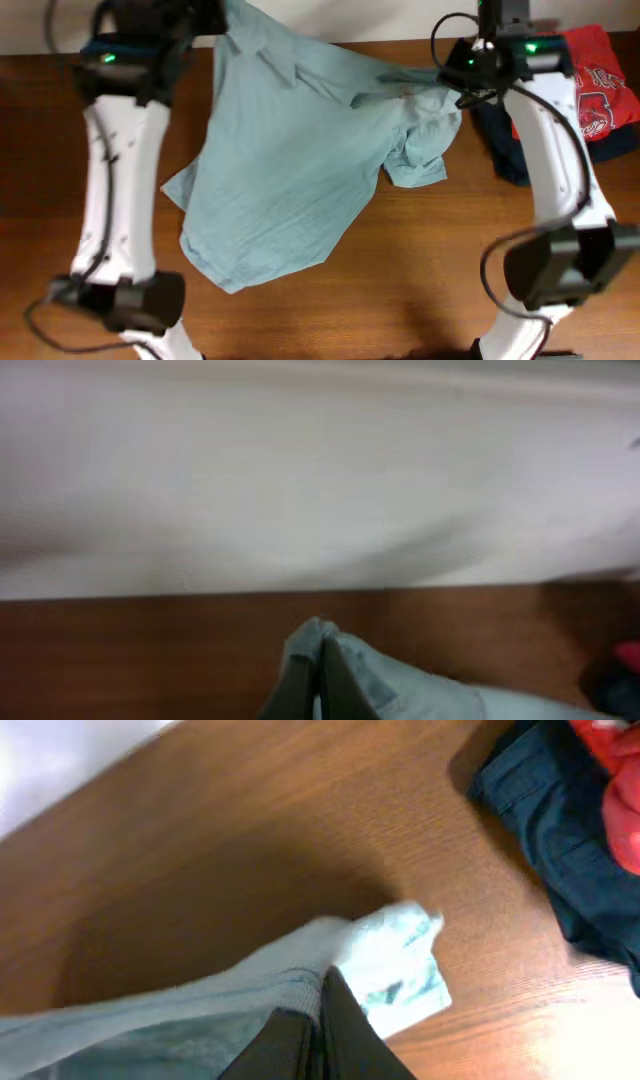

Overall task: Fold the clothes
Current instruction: 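Lay the shirt flat on the table and open both grippers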

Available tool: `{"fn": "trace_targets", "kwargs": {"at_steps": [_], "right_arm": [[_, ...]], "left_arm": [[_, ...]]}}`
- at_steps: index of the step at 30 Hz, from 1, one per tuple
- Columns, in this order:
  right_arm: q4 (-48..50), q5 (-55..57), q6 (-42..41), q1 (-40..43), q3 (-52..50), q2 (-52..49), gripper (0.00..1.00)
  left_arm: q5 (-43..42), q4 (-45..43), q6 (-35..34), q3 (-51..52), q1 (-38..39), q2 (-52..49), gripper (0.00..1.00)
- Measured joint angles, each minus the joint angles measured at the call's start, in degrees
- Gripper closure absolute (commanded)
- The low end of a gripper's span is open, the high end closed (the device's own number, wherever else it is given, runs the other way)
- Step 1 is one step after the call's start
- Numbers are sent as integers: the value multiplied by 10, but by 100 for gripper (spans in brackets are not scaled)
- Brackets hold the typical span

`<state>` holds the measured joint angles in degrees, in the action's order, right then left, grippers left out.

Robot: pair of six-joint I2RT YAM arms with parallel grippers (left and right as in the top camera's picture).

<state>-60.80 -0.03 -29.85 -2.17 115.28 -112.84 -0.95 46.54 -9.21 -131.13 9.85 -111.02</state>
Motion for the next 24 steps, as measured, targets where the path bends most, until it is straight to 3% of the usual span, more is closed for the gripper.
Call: {"fn": "trace_targets", "kwargs": {"at_steps": [2,6,9,12,13,14,15,16,17,24], "right_arm": [[10,0,0,3,0,-27,96],[37,0,1,10,0,-70,96],[74,0,8,17,0,-93,96],[114,0,22,23,-1,-104,96],[123,0,27,25,-1,-104,91],[133,0,33,28,-1,-104,69],[139,0,37,30,0,-104,36],[142,0,43,32,0,-104,12],[143,0,49,35,0,-104,0],[101,-30,88,67,5,-104,1]], "left_arm": [[9,-10,0,0,12,-24,100],[24,-28,0,0,29,-67,83],[30,-40,-1,0,31,-87,56],[34,-47,-1,0,30,-99,20],[35,-48,0,0,29,-101,1],[36,-48,-1,0,29,-103,1],[37,-48,-3,0,29,-104,1],[38,-47,0,0,29,-104,1],[38,-43,2,0,29,-104,1],[40,46,9,0,29,-93,1]]}}
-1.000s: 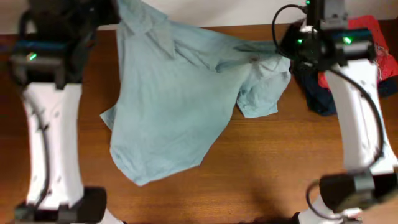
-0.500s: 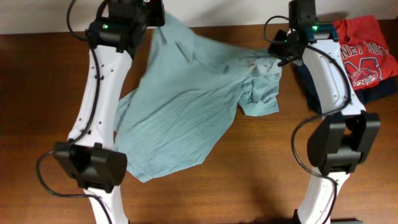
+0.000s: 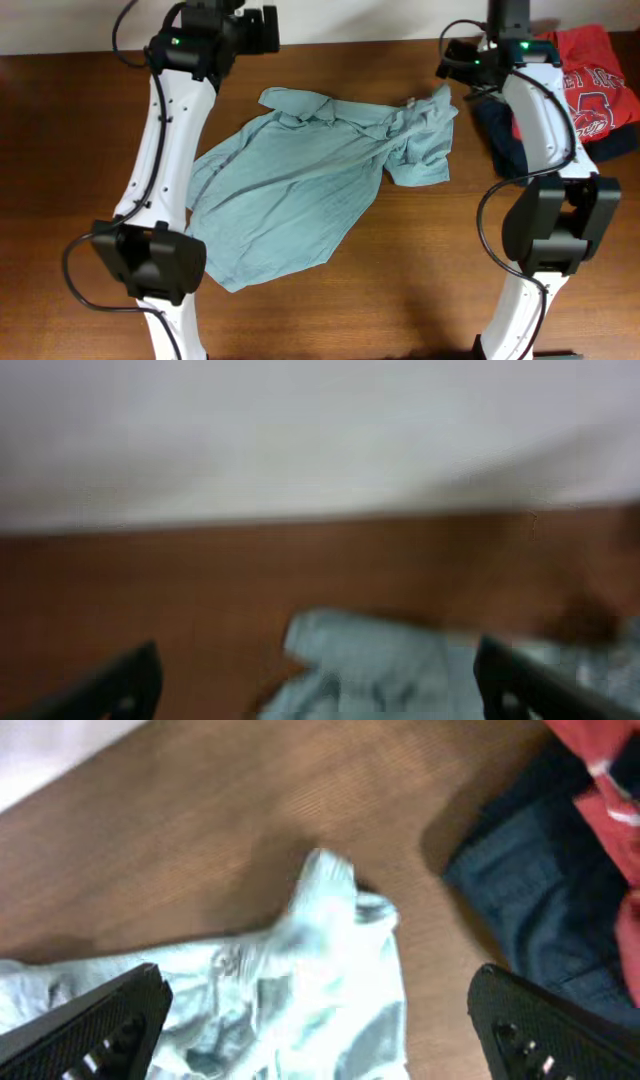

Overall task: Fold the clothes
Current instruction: 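Lay the shirt flat on the table and open both grippers, then move the left gripper to the shirt's lower left hem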

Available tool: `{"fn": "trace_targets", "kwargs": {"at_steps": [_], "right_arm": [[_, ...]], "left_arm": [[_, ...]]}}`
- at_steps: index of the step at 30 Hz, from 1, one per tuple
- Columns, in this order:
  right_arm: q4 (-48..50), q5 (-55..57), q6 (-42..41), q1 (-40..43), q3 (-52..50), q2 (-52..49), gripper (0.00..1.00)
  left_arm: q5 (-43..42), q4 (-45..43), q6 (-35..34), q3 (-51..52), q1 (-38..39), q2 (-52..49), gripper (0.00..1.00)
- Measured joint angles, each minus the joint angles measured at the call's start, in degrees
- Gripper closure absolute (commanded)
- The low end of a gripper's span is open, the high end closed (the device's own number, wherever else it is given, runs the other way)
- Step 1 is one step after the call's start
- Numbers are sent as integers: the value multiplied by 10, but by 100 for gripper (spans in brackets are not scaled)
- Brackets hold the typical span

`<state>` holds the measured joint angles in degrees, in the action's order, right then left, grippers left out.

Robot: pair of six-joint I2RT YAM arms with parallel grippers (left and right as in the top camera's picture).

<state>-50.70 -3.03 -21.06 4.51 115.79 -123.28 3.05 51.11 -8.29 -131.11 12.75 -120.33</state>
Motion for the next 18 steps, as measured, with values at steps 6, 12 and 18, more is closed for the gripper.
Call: {"fn": "trace_targets", "kwargs": {"at_steps": [6,12,18], "right_arm": [[-72,-23,31,31,42,3,1],[-148,-46,44,40,58,36,1],[-184,-68,53,40,61,50,1]], "left_arm": [[0,147,4,1,1,72,1],[0,327,-16,-3,19,152,3],[0,406,-59,28,52,157,6]]}}
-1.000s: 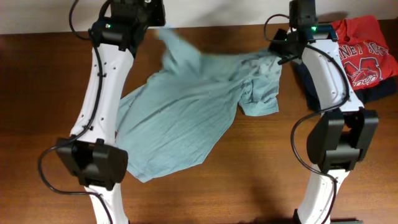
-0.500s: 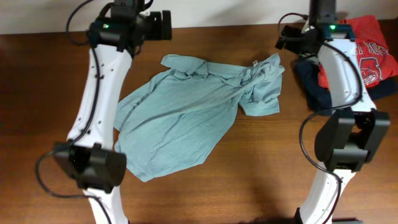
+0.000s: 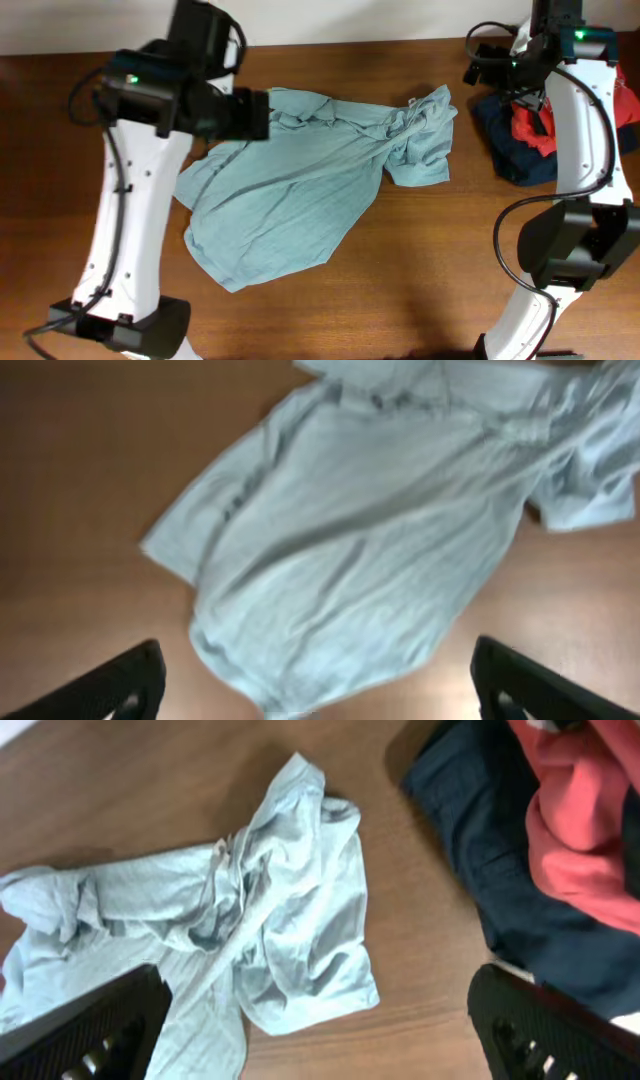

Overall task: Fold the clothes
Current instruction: 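Move the left gripper to the shirt's lower left hem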

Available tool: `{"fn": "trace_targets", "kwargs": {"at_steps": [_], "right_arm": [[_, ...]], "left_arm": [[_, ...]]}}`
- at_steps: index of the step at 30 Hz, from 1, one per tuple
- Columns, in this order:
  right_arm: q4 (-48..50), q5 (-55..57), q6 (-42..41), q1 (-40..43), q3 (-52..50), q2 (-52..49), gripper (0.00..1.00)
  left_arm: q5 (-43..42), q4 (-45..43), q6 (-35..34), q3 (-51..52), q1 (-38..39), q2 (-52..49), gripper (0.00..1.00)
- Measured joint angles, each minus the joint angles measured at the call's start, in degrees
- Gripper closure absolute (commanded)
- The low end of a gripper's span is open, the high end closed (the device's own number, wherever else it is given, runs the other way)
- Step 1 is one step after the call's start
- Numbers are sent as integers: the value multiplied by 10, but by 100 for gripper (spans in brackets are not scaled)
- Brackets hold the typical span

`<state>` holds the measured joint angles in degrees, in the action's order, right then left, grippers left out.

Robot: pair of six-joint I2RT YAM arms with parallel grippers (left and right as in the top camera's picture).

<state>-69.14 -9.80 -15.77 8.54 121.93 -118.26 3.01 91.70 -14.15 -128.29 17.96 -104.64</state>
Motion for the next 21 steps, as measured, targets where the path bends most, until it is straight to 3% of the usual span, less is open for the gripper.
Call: {"fn": "trace_targets", "kwargs": {"at_steps": [11,21], "right_arm": [[-14,-20,60,0,0,0,1],[-14,-22,73,0,0,0,1]], "left_arm": [[18,10,-47,214,69,-1,7],[10,-136,-139,516,175,59,8]]}}
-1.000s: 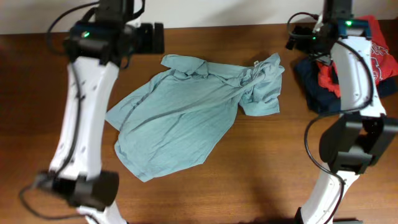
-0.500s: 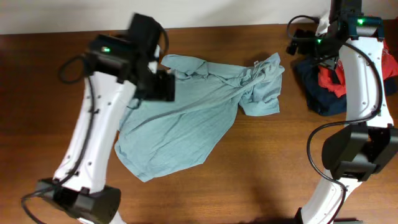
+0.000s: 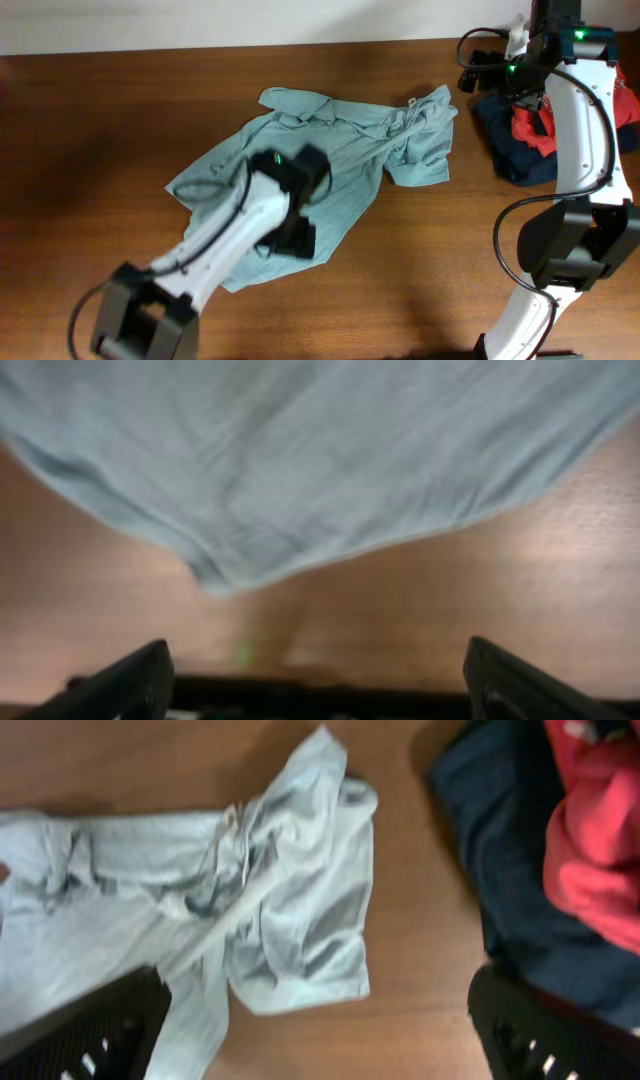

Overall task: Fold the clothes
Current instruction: 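Move the left gripper to the shirt's lower left hem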

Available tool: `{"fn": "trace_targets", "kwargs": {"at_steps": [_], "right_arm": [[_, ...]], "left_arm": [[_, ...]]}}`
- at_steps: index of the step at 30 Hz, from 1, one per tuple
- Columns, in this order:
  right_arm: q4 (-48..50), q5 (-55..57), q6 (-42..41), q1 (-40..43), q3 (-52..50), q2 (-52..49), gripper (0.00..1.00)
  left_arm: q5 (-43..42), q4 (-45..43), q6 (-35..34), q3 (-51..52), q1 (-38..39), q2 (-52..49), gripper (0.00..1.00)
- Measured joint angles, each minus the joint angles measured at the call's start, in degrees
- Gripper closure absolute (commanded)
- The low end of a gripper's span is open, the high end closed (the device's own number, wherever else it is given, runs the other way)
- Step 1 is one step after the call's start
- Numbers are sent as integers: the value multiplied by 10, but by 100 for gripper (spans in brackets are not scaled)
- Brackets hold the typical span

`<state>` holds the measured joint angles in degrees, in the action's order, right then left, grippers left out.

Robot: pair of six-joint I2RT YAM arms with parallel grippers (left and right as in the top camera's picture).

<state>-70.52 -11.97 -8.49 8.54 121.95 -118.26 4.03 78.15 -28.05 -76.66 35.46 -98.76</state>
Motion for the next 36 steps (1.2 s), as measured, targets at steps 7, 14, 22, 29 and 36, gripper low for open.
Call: {"fn": "trace_targets", "kwargs": {"at_steps": [7,14,22,29,36], "right_arm": [[-2,0,0,0,0,0,1],[-16,-2,2,0,0,0,1],[-17,-2,8,0,0,0,1],[-17,-2,8,0,0,0,1],[-17,-2,10,0,0,0,1]], "left_arm": [[-19,-121,-40,159,11,133,8],[-22,-223,-52,271,11,150,20],[-20,-243,-52,303,4,150,20],[-9,-296,-52,333,-4,150,19],[3,-322,-73,342,-10,150,19]]}}
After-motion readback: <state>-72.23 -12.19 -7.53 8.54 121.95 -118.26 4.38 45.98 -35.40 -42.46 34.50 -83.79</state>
